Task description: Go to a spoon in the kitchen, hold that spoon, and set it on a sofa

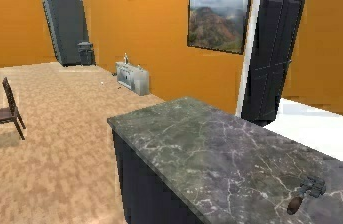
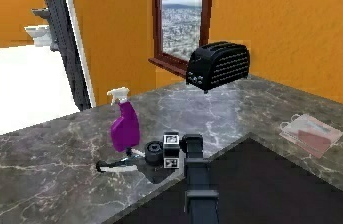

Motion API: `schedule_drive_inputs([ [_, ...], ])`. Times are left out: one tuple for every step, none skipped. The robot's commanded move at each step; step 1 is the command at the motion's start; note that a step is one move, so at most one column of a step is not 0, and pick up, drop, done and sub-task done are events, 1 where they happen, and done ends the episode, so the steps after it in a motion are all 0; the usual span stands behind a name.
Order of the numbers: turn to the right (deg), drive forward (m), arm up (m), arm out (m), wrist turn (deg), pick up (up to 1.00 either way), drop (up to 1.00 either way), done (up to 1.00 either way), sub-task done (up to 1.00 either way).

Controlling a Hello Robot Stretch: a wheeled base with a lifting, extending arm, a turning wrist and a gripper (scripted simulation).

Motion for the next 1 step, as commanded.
schedule_drive_inputs([
  [0.0, 0.00, 0.10, 0.00, 0.0, 0.00, 0.00, 0.00, 0.00],
])
